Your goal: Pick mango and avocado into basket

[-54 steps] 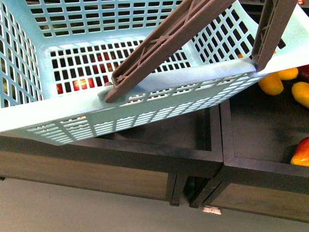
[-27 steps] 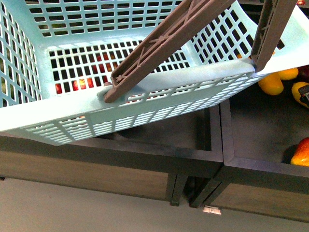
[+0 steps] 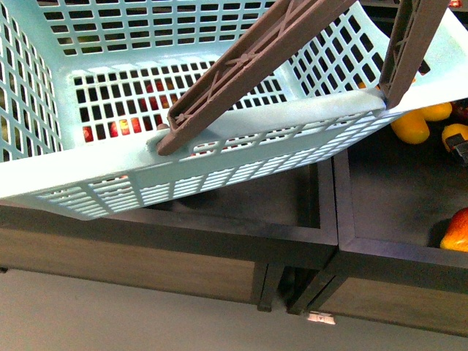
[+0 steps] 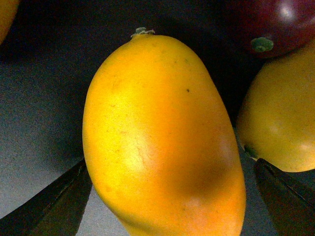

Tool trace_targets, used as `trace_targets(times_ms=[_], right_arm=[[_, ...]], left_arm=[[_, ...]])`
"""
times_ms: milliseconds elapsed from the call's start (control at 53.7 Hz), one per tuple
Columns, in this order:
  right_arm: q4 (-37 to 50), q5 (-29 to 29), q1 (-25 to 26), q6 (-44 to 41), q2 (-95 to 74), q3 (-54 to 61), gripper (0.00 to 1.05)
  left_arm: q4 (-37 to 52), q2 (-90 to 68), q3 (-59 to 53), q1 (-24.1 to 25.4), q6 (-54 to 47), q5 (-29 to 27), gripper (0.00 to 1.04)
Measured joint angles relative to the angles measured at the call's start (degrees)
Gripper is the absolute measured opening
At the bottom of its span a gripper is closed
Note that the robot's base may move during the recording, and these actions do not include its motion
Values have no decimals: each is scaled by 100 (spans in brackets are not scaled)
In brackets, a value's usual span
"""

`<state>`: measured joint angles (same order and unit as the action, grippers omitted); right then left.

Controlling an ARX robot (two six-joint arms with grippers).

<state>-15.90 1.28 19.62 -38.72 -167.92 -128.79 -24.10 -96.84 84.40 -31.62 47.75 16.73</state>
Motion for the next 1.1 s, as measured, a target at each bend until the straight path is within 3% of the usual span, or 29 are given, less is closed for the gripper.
trace_targets(times_ms=[354,634,745,950,1100], right_arm=[[-293,28,-4,42,-326,-514,95],[-289,85,-11,52,-385,-586,65],[-223,85,-11,59,-385,-540,63],[382,-166,72,199,-50,195,62],[1213,-551,177,343,592,1368,62]], left_arm=[[0,0,0,0,0,0,14],[0,0,0,2,0,0,14],[0,0,0,0,-2,0,14],[0,0,0,0,0,-2,14],[0,0,0,0,0,0,14]])
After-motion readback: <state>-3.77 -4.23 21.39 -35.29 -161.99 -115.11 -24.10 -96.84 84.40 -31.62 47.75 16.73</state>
